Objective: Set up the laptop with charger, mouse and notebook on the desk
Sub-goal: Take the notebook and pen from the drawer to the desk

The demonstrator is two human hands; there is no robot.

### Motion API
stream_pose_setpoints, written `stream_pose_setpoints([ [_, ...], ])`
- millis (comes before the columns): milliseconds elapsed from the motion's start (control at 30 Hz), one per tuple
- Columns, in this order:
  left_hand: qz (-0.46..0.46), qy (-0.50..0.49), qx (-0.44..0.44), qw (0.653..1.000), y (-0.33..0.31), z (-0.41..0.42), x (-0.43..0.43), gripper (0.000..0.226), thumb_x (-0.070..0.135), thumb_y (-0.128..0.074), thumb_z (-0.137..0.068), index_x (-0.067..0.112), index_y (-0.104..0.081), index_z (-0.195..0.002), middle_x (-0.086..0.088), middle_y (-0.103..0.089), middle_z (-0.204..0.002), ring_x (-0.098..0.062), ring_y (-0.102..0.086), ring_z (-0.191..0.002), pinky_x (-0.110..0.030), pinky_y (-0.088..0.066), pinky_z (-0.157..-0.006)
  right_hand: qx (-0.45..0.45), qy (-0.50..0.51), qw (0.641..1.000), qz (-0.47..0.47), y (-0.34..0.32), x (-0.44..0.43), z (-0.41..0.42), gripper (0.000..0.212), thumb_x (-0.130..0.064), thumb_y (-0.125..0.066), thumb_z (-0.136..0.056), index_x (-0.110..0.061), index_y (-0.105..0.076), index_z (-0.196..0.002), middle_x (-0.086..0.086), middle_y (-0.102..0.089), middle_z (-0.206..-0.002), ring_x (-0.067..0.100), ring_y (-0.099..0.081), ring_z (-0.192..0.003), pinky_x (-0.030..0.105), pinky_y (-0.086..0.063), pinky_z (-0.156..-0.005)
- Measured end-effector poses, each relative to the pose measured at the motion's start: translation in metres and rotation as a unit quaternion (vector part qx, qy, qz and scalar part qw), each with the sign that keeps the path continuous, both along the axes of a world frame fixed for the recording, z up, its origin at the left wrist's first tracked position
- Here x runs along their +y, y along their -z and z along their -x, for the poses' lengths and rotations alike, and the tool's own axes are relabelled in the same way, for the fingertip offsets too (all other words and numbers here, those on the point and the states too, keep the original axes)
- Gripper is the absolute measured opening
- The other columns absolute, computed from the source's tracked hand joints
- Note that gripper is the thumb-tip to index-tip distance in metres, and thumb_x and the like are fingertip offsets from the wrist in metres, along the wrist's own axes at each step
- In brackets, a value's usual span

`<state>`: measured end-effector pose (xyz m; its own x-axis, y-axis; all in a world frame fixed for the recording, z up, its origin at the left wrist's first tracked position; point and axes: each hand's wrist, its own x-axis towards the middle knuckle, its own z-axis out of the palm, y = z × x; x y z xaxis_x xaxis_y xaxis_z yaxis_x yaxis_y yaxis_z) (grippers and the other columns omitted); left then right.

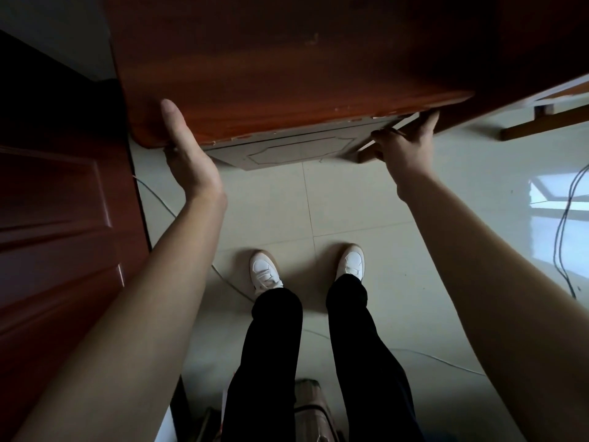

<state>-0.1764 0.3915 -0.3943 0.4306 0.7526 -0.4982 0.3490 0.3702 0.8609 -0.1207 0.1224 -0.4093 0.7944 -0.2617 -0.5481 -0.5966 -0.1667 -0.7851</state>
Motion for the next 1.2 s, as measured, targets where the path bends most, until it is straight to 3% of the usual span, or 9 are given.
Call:
stream_pose_setpoints([
  [267, 0.041, 0.044, 0.033, 0.998, -0.004, 0.008, -0.011, 0.083, 0.079, -0.035, -0.086, 0.038, -0.017, -0.156, 0.011, -0.017, -0.163, -0.007, -0.025, -0.145, -0.051, -0.024, -0.118, 0.032, -0.008, 0.999, 0.011, -0.015, -0.004, -0.004, 0.060, -0.012, -0.067, -0.068, -0.020, -0.036, -0.120, 0.012, -0.056, -0.122, 0.037, -0.069, -0.101, 0.036, -0.064, -0.064],
  [367, 0.014, 0.053, 0.061, 0.997, -0.001, 0.013, -0.004, 0.097, 0.082, -0.035, -0.081, 0.026, -0.013, -0.158, 0.008, -0.014, -0.164, -0.007, -0.024, -0.144, -0.041, -0.020, -0.118, 0.024, -0.016, 0.999, 0.043, -0.019, -0.008, 0.003, 0.059, -0.017, -0.066, -0.069, -0.019, -0.035, -0.120, 0.001, -0.056, -0.102, 0.032, -0.074, -0.089, 0.041, -0.064, -0.061],
  [433, -0.019, 0.050, 0.073, 0.996, 0.000, 0.020, -0.007, 0.093, 0.078, -0.037, -0.084, 0.017, -0.027, -0.153, 0.001, -0.028, -0.159, -0.001, -0.033, -0.131, -0.026, -0.024, -0.106, 0.023, -0.021, 0.998, 0.046, -0.020, -0.012, 0.017, 0.072, -0.020, -0.066, -0.071, -0.021, -0.033, -0.134, -0.001, -0.060, -0.100, 0.026, -0.074, -0.088, 0.037, -0.063, -0.058],
  [533, -0.081, 0.058, 0.105, 0.989, 0.001, 0.044, -0.021, 0.050, 0.067, -0.051, -0.087, 0.024, -0.049, -0.113, 0.005, -0.054, -0.121, 0.005, -0.050, -0.101, -0.010, -0.033, -0.083, 0.024, -0.017, 0.999, 0.029, -0.022, -0.016, 0.042, 0.086, -0.029, -0.067, -0.071, -0.023, -0.026, -0.146, 0.000, -0.050, -0.137, 0.023, -0.071, -0.095, 0.034, -0.061, -0.058],
  [567, -0.092, 0.060, 0.117, 0.987, 0.002, 0.053, -0.027, 0.033, 0.058, -0.059, -0.089, 0.030, -0.046, -0.099, 0.009, -0.053, -0.108, 0.005, -0.052, -0.093, -0.008, -0.036, -0.078, 0.026, -0.011, 0.999, 0.022, -0.023, -0.018, 0.050, 0.086, -0.031, -0.066, -0.070, -0.021, -0.027, -0.145, 0.000, -0.044, -0.144, 0.023, -0.072, -0.094, 0.035, -0.061, -0.059],
  [633, -0.074, 0.060, 0.134, 0.986, 0.001, 0.072, -0.033, 0.033, 0.040, -0.069, -0.088, 0.038, -0.036, -0.088, 0.012, -0.051, -0.101, -0.003, -0.056, -0.093, -0.013, -0.040, -0.077, 0.043, -0.004, 0.999, 0.009, -0.023, -0.022, 0.067, 0.082, -0.033, -0.068, -0.070, -0.018, -0.028, -0.140, 0.007, -0.043, -0.144, 0.025, -0.072, -0.096, 0.038, -0.061, -0.060],
  [767, -0.048, 0.050, 0.177, 0.982, -0.001, 0.091, -0.032, 0.029, 0.031, -0.067, -0.086, 0.029, -0.044, -0.102, 0.007, -0.062, -0.101, -0.016, -0.062, -0.095, -0.017, -0.042, -0.071, 0.075, -0.003, 0.997, -0.030, -0.017, -0.029, 0.102, 0.077, -0.027, -0.077, -0.078, -0.017, -0.029, -0.137, 0.007, -0.039, -0.147, 0.035, -0.063, -0.117, 0.044, -0.063, -0.063],
  [967, -0.048, 0.040, 0.150, 0.987, 0.000, 0.089, -0.030, 0.027, 0.020, -0.068, -0.085, 0.022, -0.042, -0.093, 0.011, -0.058, -0.086, 0.015, -0.056, -0.059, -0.003, -0.040, -0.057, 0.075, 0.038, 0.993, -0.084, -0.014, -0.020, 0.104, 0.075, -0.030, -0.071, -0.079, -0.022, -0.028, -0.141, 0.002, -0.038, -0.149, 0.030, -0.061, -0.120, 0.039, -0.062, -0.064],
  [1200, -0.002, 0.067, 0.177, 0.982, -0.010, 0.091, -0.023, 0.035, 0.034, -0.071, -0.079, 0.025, -0.044, -0.098, 0.009, -0.058, -0.089, -0.005, -0.056, -0.071, -0.023, -0.047, -0.071, 0.108, 0.114, 0.981, -0.113, -0.019, -0.015, 0.102, 0.064, -0.005, -0.051, -0.088, -0.033, -0.031, -0.142, 0.002, -0.057, -0.128, 0.023, -0.067, -0.106, 0.043, -0.064, -0.075],
])
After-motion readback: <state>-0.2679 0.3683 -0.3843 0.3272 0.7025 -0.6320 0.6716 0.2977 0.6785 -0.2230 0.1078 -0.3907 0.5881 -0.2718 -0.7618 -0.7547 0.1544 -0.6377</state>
